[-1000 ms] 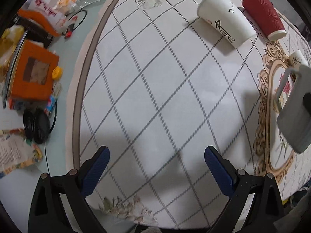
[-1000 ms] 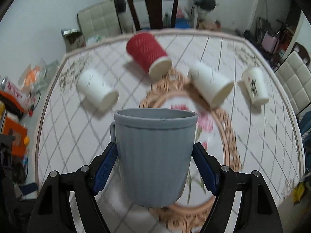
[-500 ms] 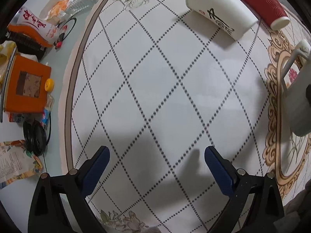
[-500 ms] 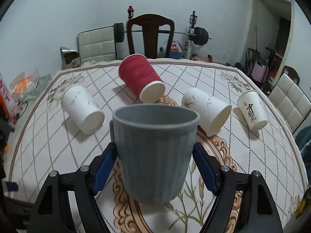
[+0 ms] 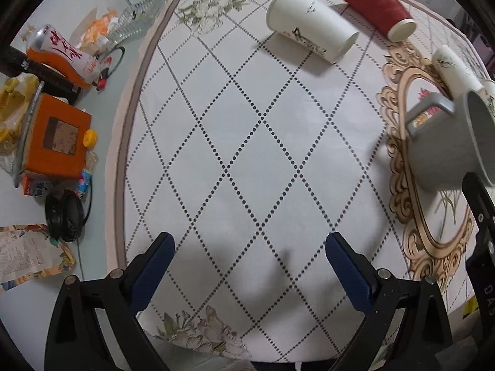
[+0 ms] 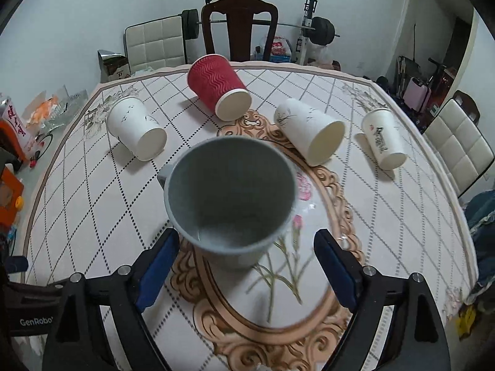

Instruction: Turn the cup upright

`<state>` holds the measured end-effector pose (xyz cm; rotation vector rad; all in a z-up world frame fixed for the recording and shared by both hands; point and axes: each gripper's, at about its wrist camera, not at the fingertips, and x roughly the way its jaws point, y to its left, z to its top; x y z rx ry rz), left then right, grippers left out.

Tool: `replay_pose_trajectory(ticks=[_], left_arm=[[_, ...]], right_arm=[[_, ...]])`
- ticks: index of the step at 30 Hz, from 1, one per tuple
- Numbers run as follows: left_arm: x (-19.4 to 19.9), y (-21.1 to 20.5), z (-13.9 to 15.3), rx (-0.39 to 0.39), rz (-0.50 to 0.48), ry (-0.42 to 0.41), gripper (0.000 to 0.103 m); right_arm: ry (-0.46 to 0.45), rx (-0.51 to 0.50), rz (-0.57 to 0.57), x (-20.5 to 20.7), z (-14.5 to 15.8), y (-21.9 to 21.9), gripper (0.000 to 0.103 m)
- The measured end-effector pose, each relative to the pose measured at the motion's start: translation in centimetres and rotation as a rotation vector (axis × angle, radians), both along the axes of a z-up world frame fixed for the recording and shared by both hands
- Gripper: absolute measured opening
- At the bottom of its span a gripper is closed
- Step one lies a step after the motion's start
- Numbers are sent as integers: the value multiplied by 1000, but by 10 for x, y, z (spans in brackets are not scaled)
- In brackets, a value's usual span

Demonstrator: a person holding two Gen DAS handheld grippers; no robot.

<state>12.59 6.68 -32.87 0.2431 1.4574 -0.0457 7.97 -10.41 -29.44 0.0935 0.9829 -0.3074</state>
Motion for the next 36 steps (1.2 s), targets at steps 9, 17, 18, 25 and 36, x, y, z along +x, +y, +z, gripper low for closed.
replay_pose_trajectory(ticks=[9,17,18,25,36], left_arm=[[-40,-1,68,-19,-22,-106,100],[-80,-2,168,-90,5,-291,100],[-86,-4,181,-101,6,-315,100],[-131,-17,248,-143,-18,-447,103],[-179,-26,285,-182,-11,-490,103]], right_arm=[[26,-16,-24,-44,63,-10,103],[-12,-66,-16,-92,158,-18,103],[-14,-63,-10,-98,170,-20,103],[-17,-32,2,-139,237,-32,103],[-47,-18,13,-195,300,-41,103]])
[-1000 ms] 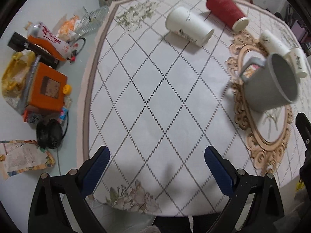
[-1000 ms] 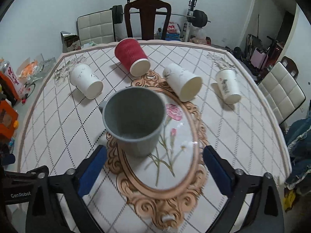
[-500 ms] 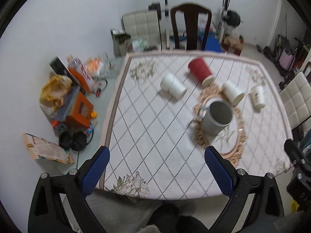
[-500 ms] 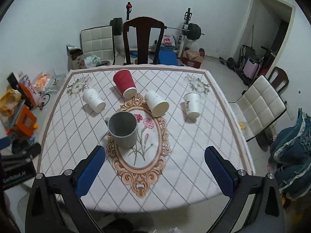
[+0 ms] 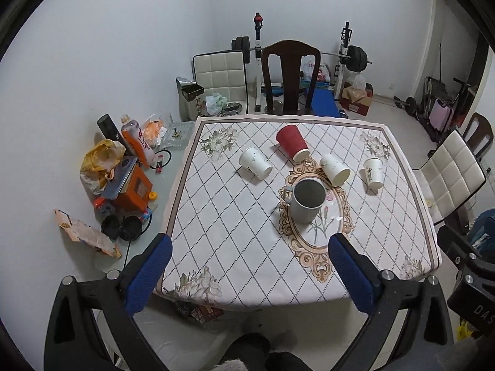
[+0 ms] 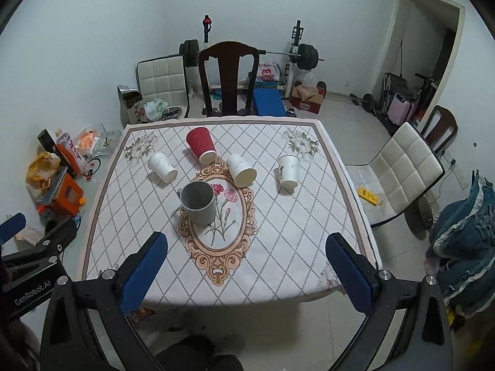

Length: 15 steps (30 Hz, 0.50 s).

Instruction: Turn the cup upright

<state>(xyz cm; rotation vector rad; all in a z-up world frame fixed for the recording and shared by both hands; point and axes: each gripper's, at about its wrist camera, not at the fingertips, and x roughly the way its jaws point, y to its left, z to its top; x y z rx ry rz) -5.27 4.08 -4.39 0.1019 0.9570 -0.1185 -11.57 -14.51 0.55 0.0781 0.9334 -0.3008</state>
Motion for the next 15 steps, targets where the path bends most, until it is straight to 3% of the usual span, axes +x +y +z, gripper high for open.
replay_pose_trajectory(ticks=[15], left_arm=[[-29,2,19,18,46,-14,103]], right_arm=[[-43,-4,16,-37,29,0,103]])
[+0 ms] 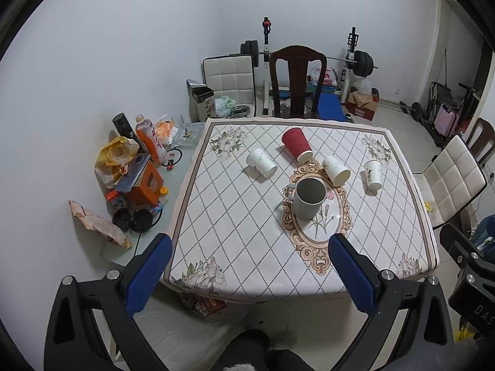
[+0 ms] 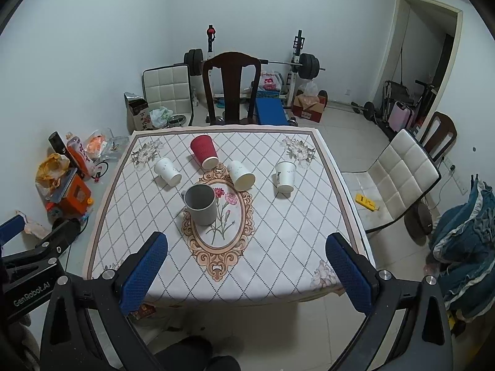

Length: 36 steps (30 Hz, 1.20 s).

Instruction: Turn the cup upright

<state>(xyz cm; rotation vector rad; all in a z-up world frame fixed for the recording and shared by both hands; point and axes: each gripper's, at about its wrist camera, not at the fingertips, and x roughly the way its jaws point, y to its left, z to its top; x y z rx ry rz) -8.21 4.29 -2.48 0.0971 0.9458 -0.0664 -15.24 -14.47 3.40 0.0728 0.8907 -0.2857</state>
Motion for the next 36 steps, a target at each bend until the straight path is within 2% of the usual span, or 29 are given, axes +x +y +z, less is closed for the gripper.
replay_pose_trajectory(ticks=[36], left_arm=[[-14,-2,10,6,6,8,103]], right_arm=[[10,19,1,-9,-2,0,103]])
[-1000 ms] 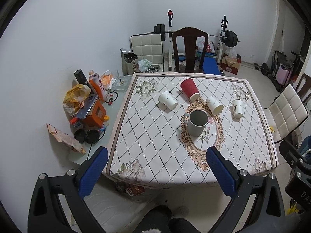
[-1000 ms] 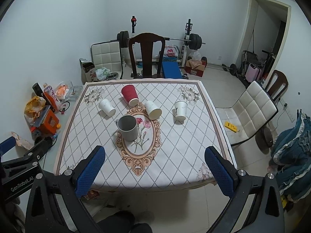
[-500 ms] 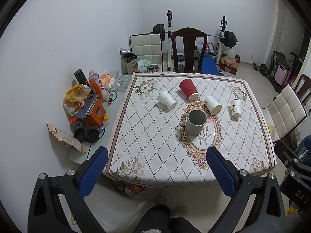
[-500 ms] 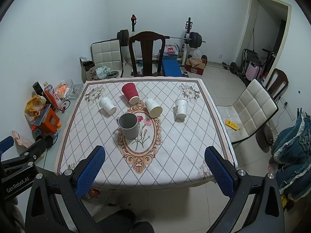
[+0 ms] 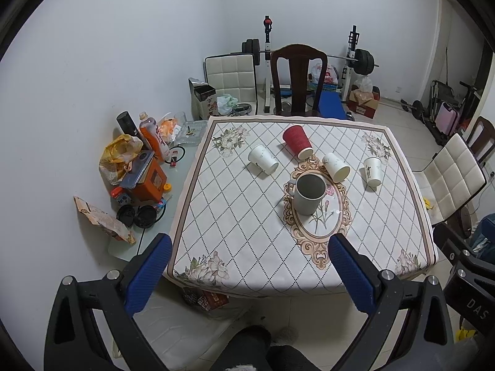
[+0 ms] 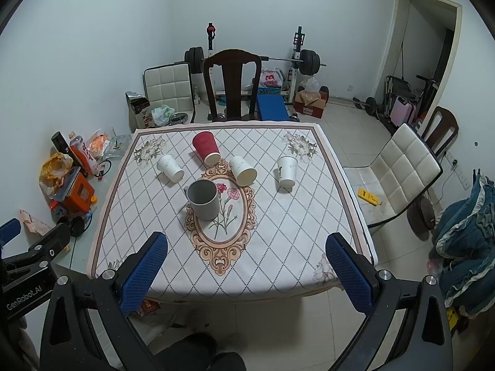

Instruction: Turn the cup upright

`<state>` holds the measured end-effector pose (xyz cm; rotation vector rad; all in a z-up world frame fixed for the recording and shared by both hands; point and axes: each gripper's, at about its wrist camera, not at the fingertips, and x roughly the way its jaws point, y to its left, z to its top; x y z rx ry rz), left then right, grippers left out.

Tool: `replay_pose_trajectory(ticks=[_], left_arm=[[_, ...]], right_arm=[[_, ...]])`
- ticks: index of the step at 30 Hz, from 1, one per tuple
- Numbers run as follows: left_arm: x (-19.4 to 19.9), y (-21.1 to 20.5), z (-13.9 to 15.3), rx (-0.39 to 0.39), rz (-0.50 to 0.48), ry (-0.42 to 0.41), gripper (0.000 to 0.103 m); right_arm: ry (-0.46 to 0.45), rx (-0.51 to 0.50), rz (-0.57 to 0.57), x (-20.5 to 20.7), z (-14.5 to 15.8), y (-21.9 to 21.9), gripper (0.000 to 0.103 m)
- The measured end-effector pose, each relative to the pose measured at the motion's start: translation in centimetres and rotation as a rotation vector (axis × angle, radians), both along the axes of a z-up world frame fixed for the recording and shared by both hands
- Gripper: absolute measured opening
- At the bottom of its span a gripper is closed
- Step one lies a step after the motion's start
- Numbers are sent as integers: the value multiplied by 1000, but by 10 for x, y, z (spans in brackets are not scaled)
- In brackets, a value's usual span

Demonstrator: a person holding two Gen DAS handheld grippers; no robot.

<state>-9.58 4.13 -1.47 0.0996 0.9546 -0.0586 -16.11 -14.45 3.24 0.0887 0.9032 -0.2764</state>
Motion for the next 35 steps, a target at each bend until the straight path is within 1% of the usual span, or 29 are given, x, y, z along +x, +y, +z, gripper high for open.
replay_pose_trajectory(ticks=[9,18,35], left_arm=[[0,1,0,1,1,-1,103],[-5,4,5,-3,16,0,103],[-5,13,5,-12,19,1,103]], right_arm=[[-3,1,-1,0,1,0,103],[-10,0,10,-1,2,9,103],[-9,0,19,-1,5,19,103]])
